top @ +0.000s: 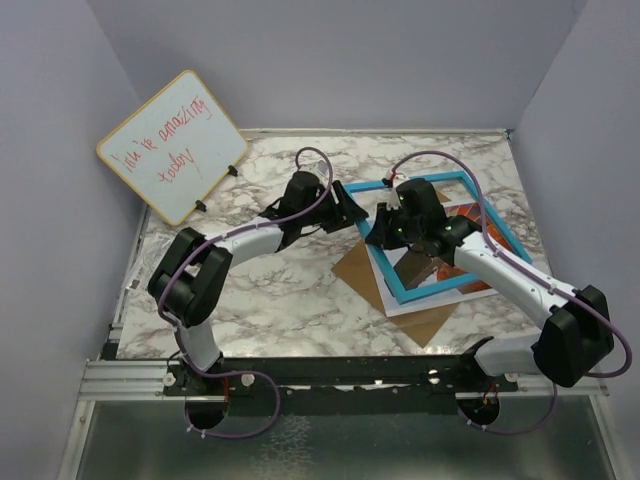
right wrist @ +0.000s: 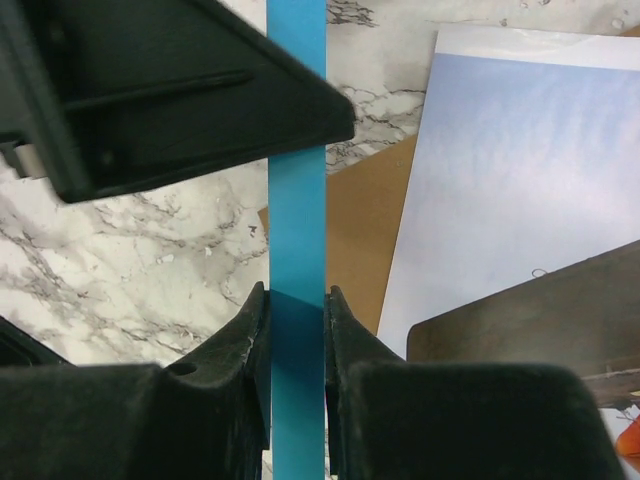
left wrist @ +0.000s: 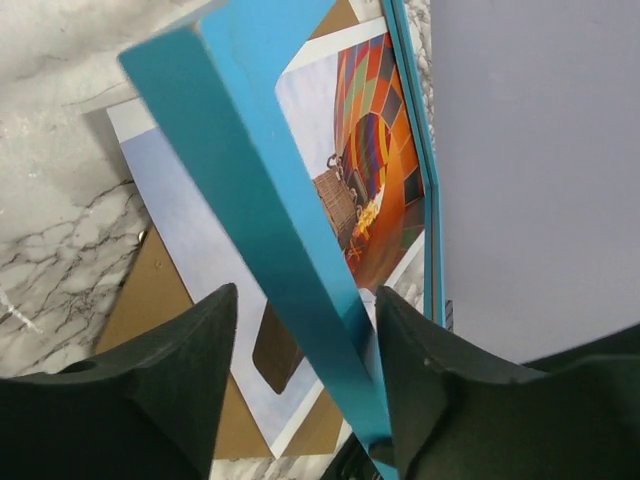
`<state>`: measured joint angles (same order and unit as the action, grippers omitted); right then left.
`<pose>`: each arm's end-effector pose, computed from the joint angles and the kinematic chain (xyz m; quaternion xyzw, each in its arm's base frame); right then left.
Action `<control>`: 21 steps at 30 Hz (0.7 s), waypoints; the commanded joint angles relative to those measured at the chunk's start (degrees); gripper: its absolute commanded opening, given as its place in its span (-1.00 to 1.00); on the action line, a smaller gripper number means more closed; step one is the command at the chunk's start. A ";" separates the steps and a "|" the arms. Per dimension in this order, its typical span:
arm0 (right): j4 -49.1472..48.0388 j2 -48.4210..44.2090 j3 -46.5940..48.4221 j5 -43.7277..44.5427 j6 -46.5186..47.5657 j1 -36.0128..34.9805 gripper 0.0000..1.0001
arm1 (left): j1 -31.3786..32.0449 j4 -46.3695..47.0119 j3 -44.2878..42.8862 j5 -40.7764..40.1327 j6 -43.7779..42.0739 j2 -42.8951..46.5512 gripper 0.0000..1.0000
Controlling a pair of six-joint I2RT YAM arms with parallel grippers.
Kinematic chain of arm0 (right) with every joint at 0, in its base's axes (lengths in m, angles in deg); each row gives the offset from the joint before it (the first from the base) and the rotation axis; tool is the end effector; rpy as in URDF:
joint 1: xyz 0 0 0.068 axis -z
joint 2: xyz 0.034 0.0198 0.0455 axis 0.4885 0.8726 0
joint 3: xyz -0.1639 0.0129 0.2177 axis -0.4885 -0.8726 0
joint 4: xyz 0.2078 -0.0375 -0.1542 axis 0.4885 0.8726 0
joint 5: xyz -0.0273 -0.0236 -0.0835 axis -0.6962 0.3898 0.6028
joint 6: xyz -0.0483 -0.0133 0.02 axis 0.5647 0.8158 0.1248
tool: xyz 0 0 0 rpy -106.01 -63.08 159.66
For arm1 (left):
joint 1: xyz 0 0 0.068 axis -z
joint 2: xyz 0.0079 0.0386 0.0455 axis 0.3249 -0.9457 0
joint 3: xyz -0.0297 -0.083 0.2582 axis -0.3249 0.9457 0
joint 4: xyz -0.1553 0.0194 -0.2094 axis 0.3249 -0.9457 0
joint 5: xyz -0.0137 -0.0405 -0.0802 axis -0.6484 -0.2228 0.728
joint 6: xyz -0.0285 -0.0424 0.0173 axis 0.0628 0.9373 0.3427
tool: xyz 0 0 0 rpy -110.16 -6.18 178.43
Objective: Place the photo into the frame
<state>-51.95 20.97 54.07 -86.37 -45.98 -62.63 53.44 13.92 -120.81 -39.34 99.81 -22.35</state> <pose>0.2415 0.1630 0.2768 -0.1299 0.9035 0.2189 0.3448 0.3167 -0.2327 0.2207 -0.0558 0.8305 -0.4839 0.2703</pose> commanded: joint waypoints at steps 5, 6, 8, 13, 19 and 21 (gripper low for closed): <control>-2.92 -1.91 -0.41 -4.83 1.82 -0.38 -0.95 | 0.24 1.34 -6.38 3.98 6.11 -5.72 -0.50; -2.57 -2.05 -0.35 -4.18 1.71 -0.37 -0.94 | 0.24 1.41 -6.70 4.23 6.90 -6.04 -0.66; -0.81 -2.12 0.18 -1.45 0.70 -0.41 -0.72 | 0.19 1.73 -7.56 5.07 7.95 -6.52 -0.97; 3.47 -6.08 0.30 9.30 -6.06 -0.34 0.10 | 0.11 1.70 -10.95 5.98 8.20 -6.00 -1.00; 5.63 -12.92 2.09 14.06 -13.01 -0.25 0.45 | -1.24 -0.60 -16.36 6.67 5.10 -5.48 -1.00; 7.49 -13.98 4.20 16.00 -15.83 -0.20 0.47 | -1.78 -0.51 -17.79 7.32 5.14 -5.25 -1.00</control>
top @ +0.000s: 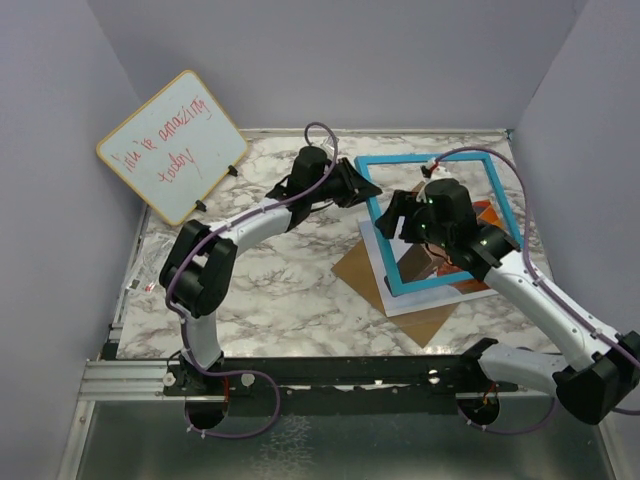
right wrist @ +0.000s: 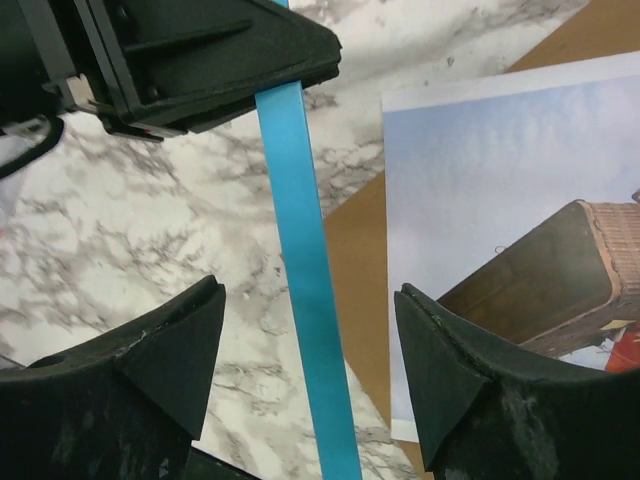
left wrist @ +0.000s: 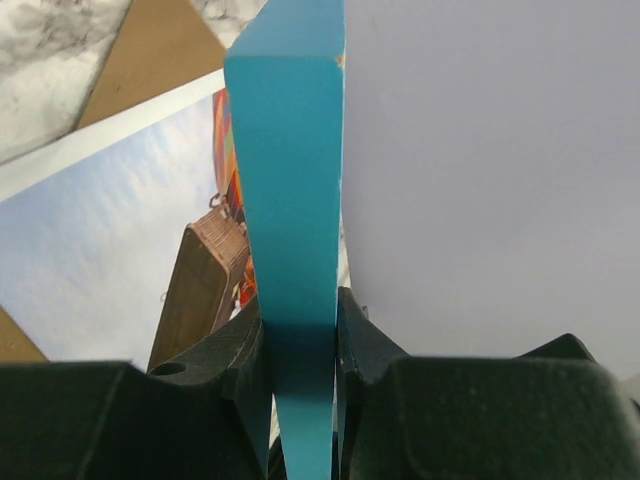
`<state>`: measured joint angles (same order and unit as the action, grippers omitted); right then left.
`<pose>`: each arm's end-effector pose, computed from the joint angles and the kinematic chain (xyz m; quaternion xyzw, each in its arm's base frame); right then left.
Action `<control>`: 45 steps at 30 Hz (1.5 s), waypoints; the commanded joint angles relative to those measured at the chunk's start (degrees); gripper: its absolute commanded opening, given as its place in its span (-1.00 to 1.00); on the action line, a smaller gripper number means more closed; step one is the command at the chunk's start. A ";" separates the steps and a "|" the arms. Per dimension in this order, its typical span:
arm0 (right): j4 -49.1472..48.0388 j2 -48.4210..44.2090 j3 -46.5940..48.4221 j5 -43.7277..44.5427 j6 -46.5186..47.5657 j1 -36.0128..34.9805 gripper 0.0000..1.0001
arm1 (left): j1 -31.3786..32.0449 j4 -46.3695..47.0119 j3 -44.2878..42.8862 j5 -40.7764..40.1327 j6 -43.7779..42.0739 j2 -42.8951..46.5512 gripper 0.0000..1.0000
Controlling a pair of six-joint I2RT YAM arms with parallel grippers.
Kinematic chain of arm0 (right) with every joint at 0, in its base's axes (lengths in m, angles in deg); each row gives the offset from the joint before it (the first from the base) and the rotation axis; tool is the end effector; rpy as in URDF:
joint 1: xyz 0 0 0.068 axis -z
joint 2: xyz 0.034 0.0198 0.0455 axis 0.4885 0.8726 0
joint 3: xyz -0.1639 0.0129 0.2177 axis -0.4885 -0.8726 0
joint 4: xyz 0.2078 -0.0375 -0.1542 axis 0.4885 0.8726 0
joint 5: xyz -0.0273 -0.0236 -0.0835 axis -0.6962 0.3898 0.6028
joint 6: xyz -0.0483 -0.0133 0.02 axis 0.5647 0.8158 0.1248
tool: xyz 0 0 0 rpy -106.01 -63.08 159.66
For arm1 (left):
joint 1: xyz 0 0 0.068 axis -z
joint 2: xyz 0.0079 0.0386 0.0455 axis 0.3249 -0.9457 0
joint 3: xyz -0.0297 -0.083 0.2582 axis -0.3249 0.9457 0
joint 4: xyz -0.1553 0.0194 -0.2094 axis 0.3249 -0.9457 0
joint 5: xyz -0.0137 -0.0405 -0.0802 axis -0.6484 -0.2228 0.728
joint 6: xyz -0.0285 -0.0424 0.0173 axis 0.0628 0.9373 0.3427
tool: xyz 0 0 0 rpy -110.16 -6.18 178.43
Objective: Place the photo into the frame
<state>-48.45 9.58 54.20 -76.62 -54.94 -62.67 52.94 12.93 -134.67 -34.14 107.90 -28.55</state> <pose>0.2104 0.1355 0.3222 -0.0210 0.8822 0.2120 0.4199 0.3531 -0.2567 0.2575 -0.0740 0.7944 -0.5519 0.2426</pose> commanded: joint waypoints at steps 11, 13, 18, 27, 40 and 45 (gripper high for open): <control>16.59 0.02 18.38 22.15 -23.06 1.34 0.58 | -2.07 2.76 -7.66 5.01 -12.99 6.43 -1.00; 15.91 1.81 20.88 22.61 -24.76 3.02 0.65 | -2.07 2.85 -6.28 4.71 -15.06 7.80 -1.00; 10.64 7.37 25.75 14.57 -31.30 13.98 0.78 | -2.07 2.85 -3.53 4.42 -18.71 10.91 -1.00; -4.89 17.43 27.77 -3.70 -40.03 27.46 0.80 | -1.77 2.51 0.36 3.67 -22.85 14.58 -1.00; -3.89 30.26 34.20 -10.51 -50.79 29.98 0.33 | -0.45 1.58 3.58 3.39 -28.95 16.96 -1.00; -3.62 27.26 33.48 -6.44 -49.73 30.02 -0.31 | -0.31 1.56 5.06 2.20 -28.84 18.34 -1.00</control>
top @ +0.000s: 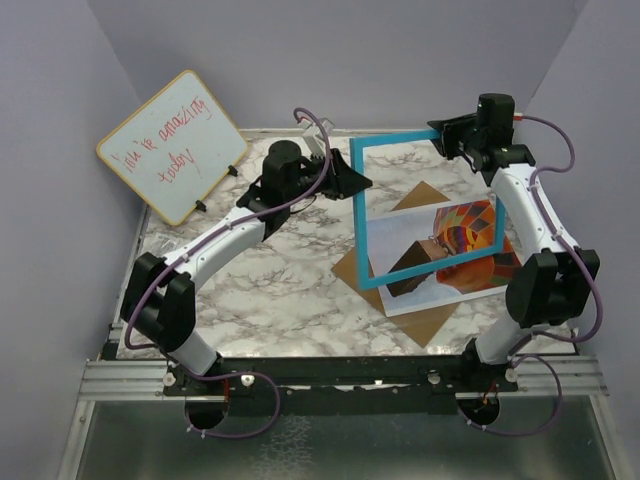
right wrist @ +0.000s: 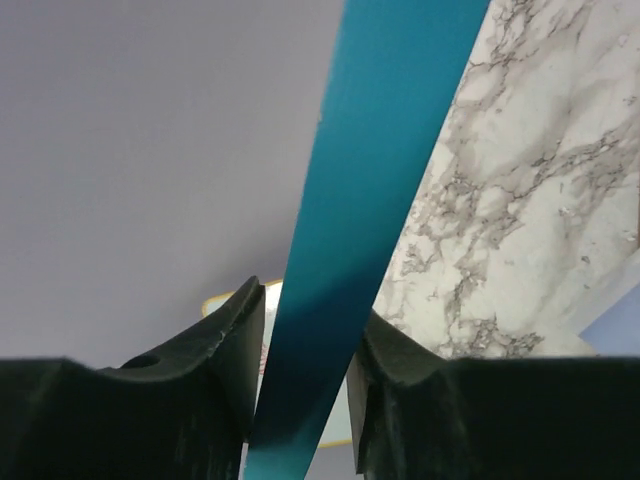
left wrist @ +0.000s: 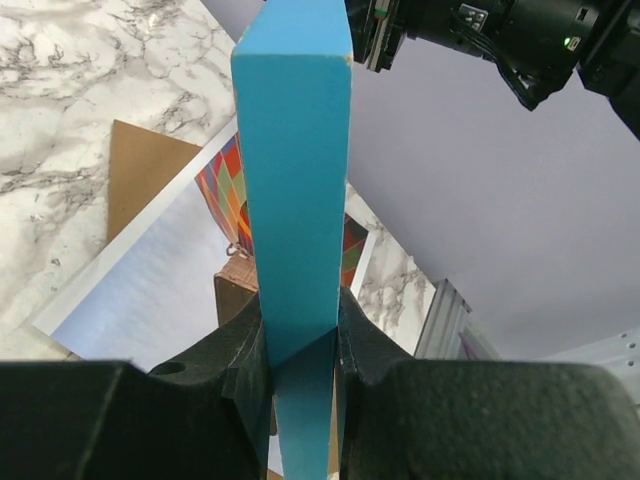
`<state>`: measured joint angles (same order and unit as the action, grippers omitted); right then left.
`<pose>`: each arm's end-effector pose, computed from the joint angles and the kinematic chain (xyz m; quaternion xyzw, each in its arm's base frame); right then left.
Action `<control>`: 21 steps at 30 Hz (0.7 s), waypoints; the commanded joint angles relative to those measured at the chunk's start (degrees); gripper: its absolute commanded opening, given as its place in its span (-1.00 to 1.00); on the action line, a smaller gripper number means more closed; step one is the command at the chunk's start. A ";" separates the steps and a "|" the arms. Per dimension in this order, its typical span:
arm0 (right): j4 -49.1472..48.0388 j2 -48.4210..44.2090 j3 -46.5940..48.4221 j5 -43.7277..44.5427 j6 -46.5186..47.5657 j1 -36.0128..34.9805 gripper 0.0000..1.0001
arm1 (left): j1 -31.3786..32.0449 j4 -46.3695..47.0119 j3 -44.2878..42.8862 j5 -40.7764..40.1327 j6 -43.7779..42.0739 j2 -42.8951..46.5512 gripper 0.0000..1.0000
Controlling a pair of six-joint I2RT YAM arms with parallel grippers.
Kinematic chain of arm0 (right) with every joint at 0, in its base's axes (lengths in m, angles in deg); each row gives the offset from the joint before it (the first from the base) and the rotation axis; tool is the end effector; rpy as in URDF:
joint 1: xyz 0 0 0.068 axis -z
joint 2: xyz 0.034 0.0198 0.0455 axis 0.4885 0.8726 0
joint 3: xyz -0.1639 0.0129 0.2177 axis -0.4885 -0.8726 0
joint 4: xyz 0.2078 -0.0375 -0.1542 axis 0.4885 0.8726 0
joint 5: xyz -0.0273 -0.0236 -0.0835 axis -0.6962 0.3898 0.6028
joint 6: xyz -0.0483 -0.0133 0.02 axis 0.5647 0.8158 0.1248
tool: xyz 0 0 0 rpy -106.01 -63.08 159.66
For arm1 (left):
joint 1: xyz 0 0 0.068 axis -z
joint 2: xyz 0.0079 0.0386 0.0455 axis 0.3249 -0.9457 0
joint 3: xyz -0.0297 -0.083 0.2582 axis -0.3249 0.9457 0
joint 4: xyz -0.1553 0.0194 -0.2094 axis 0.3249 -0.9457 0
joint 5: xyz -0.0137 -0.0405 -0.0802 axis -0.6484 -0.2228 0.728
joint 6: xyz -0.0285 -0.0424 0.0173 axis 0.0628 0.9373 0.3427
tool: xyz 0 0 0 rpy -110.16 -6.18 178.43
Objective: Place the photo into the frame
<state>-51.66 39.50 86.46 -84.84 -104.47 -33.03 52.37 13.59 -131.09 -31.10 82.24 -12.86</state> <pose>0.3876 0.0280 0.3649 0.5038 0.6956 0.3562 0.3681 0.3074 -0.2233 0.3437 0.1400 0.7196 -0.5316 0.4243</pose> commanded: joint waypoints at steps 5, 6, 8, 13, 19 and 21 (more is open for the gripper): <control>0.97 -7.18 1.09 3.65 1.77 0.37 -0.58 | 0.23 -0.61 1.69 -0.98 -2.36 4.83 -0.42; 1.06 -8.35 1.01 5.09 1.96 0.41 -0.60 | 0.25 -1.25 1.41 -0.83 -2.08 5.44 -0.21; 0.91 -10.81 0.93 5.50 2.54 0.32 -0.65 | 0.25 -2.23 0.95 -0.59 -1.70 7.02 0.27; 0.48 -16.30 2.28 5.52 4.34 0.36 -0.67 | 0.25 -2.61 0.44 -0.09 -1.38 13.04 0.98; -5.28 -17.64 4.65 -2.58 12.03 0.34 -0.68 | 0.17 -7.57 -1.57 -4.92 -2.96 19.99 0.98; -6.55 -16.19 5.99 -8.36 14.62 0.29 -0.67 | 0.16 -11.59 -2.99 -9.73 -3.29 21.58 0.98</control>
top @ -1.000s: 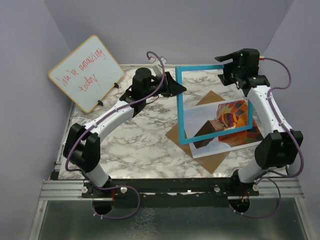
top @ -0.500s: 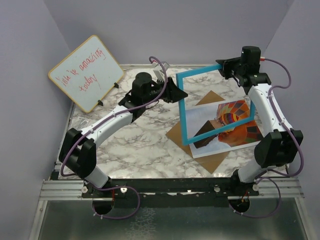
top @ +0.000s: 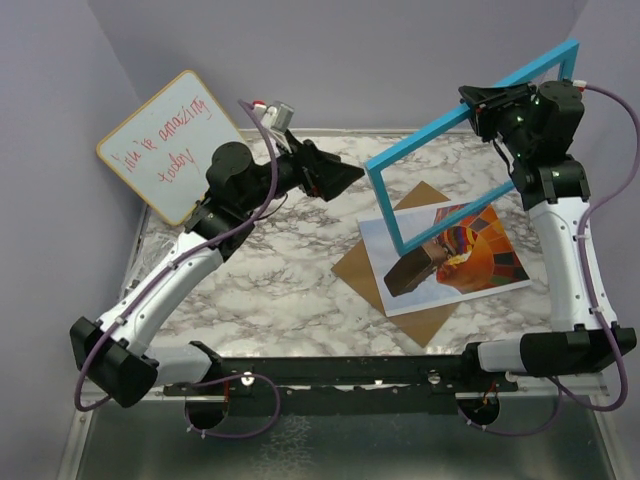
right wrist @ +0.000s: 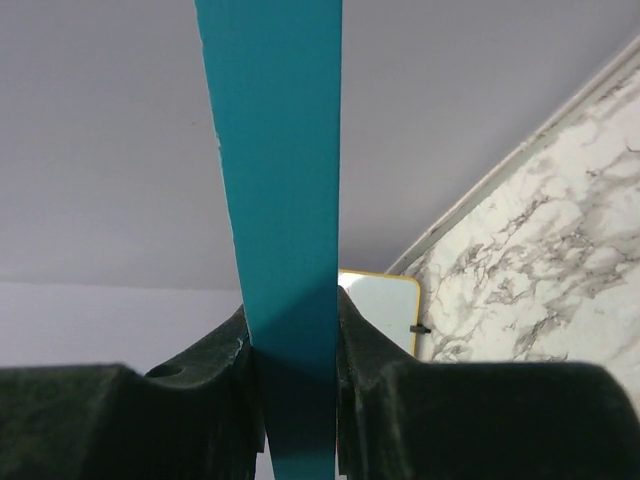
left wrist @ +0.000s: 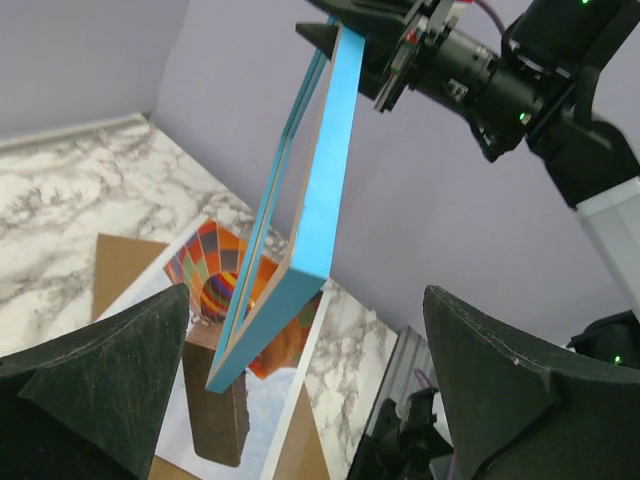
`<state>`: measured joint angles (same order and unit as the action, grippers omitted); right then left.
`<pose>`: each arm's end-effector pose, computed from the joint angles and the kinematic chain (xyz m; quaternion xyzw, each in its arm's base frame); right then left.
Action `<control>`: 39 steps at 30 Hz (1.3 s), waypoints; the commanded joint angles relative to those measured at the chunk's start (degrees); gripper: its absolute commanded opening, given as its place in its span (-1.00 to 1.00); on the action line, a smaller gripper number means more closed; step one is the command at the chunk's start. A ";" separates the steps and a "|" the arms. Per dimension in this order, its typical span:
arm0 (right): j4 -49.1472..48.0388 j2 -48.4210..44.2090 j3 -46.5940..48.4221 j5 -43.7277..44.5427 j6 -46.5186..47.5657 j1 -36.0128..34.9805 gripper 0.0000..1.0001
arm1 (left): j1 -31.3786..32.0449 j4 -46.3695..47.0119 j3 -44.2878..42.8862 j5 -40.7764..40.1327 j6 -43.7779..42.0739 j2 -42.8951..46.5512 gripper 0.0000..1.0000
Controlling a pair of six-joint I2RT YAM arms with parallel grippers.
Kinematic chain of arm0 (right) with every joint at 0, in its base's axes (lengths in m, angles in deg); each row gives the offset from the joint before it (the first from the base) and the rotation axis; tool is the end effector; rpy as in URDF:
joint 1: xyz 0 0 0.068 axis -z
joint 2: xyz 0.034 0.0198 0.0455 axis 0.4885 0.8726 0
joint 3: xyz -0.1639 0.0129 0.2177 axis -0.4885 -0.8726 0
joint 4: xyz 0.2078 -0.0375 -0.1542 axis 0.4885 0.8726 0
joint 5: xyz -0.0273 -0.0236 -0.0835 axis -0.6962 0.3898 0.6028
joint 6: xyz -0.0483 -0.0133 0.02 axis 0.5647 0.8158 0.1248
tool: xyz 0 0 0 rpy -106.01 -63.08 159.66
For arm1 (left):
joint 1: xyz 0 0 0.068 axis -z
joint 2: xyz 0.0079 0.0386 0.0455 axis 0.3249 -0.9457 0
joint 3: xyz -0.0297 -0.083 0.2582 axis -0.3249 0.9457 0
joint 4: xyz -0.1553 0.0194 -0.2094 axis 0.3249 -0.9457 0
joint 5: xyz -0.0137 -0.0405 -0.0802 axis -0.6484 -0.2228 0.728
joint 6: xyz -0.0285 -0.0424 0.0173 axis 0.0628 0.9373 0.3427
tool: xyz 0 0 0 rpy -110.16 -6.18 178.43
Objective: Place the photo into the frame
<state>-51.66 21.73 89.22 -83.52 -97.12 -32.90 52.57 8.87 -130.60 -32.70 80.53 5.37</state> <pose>0.2887 0.0199 0.4813 0.4036 0.6371 0.4092 0.5136 0.2343 -0.1753 0.4332 0.1633 0.6408 -0.5474 0.5130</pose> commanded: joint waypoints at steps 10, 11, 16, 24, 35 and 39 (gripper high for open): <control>-15.08 7.28 3.30 -29.45 9.43 -0.31 -0.68 | -0.09 -18.03 -10.23 -22.43 -5.37 5.39 0.98; -13.48 8.59 4.85 -30.83 8.95 -0.58 -0.68 | -0.08 -20.91 -11.48 -25.76 -5.45 4.38 0.98; -17.20 12.53 6.14 -35.84 4.60 -3.65 -0.69 | -2.26 -33.53 -14.95 -41.68 -1.78 -1.65 0.98; -28.21 21.01 9.64 -43.06 -1.51 -11.61 -0.69 | -13.72 -34.22 -9.95 -28.62 3.85 -9.96 0.98; -43.20 32.75 10.72 -41.17 -13.98 -21.63 -0.72 | -20.16 -33.78 -6.69 -27.40 3.09 -16.06 0.98; -49.10 38.61 15.63 -41.75 -20.33 -24.85 -0.73 | -22.92 -33.80 -6.12 -27.40 1.57 -18.02 0.98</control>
<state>-89.43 56.22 99.23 -124.59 -109.03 -54.89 32.13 -24.62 -137.84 -61.18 83.83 -10.61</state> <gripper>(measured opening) 0.252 0.990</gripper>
